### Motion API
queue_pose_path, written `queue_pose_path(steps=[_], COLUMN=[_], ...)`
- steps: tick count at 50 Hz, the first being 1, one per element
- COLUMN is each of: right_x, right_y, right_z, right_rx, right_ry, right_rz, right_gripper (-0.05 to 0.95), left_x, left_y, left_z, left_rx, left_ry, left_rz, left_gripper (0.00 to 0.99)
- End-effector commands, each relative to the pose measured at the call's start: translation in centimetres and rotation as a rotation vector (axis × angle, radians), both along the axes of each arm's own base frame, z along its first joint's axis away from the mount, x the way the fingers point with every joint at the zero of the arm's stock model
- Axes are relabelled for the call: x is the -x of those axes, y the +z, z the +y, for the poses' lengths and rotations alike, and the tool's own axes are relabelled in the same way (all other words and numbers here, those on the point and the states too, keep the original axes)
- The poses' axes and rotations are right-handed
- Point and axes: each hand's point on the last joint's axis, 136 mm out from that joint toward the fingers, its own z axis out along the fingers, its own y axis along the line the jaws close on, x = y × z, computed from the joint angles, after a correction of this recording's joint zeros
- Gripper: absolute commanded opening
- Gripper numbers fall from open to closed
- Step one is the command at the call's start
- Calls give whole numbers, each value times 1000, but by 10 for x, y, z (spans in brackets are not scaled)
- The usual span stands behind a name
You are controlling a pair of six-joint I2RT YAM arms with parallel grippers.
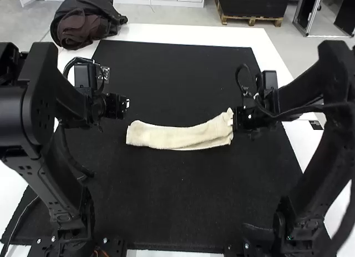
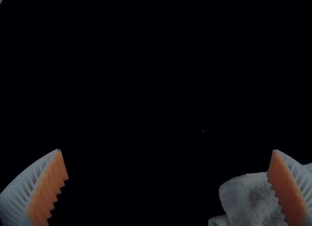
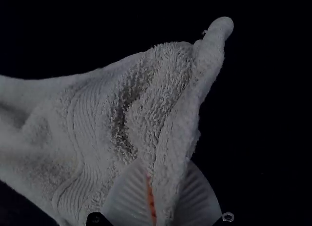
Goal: Fold the towel.
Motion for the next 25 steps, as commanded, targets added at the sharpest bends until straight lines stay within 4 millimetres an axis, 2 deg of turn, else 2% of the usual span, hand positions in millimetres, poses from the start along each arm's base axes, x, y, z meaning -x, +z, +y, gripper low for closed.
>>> queue_pose_path(steps=[1, 6, 11, 25], right_x=[-10, -9, -8, 4], right_y=[31, 35, 41, 55], right_z=[7, 13, 28, 93], right_rx=[-57, -74, -84, -124], right_ry=[8, 23, 57, 191], right_rz=[-48, -36, -37, -51], right_gripper=[-21, -21, -21, -21], left_x=[-5, -5, -5, -5], left_y=[13, 13, 14, 13], left_z=[4, 4, 5, 5], left_rx=[1, 1, 0, 0], left_ry=[16, 18, 19, 22], left_rz=[-35, -35, -38, -36], left_gripper=[957, 957, 957, 957])
